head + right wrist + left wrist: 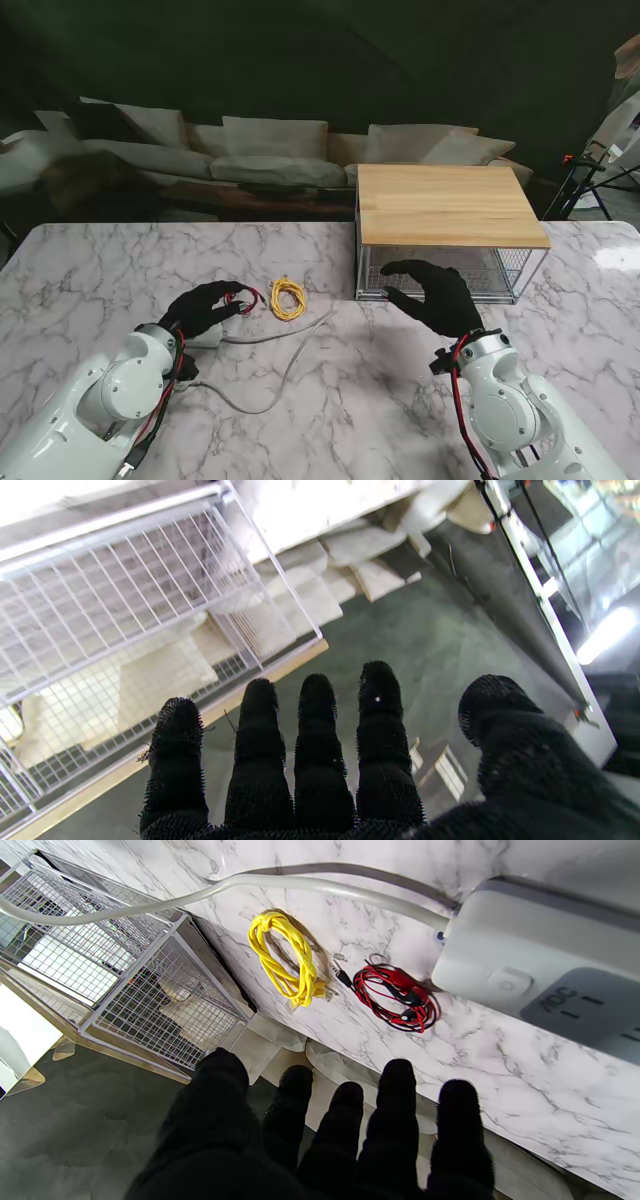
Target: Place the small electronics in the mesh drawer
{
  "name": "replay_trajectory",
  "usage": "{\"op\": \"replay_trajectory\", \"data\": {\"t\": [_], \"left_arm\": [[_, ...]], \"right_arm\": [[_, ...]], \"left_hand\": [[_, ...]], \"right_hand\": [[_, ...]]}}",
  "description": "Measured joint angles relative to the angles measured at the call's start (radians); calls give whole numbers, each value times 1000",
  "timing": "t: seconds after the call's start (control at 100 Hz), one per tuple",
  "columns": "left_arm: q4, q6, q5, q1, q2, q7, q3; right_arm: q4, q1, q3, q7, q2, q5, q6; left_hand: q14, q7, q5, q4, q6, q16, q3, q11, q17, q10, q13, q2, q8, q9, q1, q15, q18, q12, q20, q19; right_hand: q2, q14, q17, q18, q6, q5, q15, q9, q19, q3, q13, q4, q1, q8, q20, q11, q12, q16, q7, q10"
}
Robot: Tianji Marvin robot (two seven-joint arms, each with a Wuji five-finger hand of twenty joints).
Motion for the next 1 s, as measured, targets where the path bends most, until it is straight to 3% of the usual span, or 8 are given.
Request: {"op": "replay_trajectory", "data": {"t": [0.07,0.16,0.26,0.4,0.53,0.72,0.86,1.0], "left_arm": [[1,0,-3,0,0,0,-1],[2,1,-8,-1,0,0,-1],[2,5,-11,-5,0,-4,4],[0,6,-10,-6,0,-7,6],[-4,7,-7,-5,0,-7,7],[-4,7,-3,-5,1,-7,9],[-4,6,-2,-5,1,-7,11],[-4,5,-2,-5,1,-7,12]], "right_arm": [[-44,-26,24,68,9,-24,29],[-62,-47,40,76,22,-68,44],[-63,-56,56,128,33,-67,68],[-47,-55,58,193,48,-84,100],[24,-33,45,148,51,-114,82],[97,21,22,159,56,-138,58],[156,78,-5,142,64,-256,42],[212,133,-37,114,69,-250,47]], "left_hand": [[0,0,0,0,0,0,0,0,0,0,0,0,0,0,0,0,0,0,0,0],[0,0,0,0,0,0,0,0,0,0,0,0,0,0,0,0,0,0,0,0],[0,0,0,0,0,0,0,0,0,0,0,0,0,0,0,0,0,0,0,0],[0,0,0,0,0,0,0,0,0,0,0,0,0,0,0,0,0,0,0,0],[0,0,0,0,0,0,0,0,0,0,0,0,0,0,0,0,0,0,0,0],[0,0,0,0,0,0,0,0,0,0,0,0,0,0,0,0,0,0,0,0],[0,0,0,0,0,0,0,0,0,0,0,0,0,0,0,0,0,0,0,0],[0,0,0,0,0,0,0,0,0,0,0,0,0,0,0,0,0,0,0,0]], "right_hand": [[0,13,38,0,19,67,58,58,71,-9,58,0,0,40,38,101,93,57,59,18],[0,27,93,-1,25,153,167,151,143,-9,132,0,0,122,69,259,233,131,168,40],[0,33,112,-1,26,206,204,186,175,-9,147,0,0,160,77,299,274,148,210,66],[0,-7,-11,-74,51,176,10,124,-50,-12,26,0,0,61,-138,1,31,-10,35,55],[0,-65,-59,-168,52,87,-84,0,-140,-12,-91,0,0,-22,-298,-126,-115,-107,-57,45],[10,-124,-138,-269,103,-193,-149,-201,-269,-24,-295,-10,0,-152,-422,-364,-258,-226,-227,13],[22,-134,-180,-300,139,-326,-156,-333,-330,-27,-387,-10,-12,-179,-452,-393,-289,-248,-305,9],[20,-119,-186,-300,141,-385,-163,-377,-443,-17,-441,-10,-35,-188,-461,-392,-299,-256,-309,1]]}}
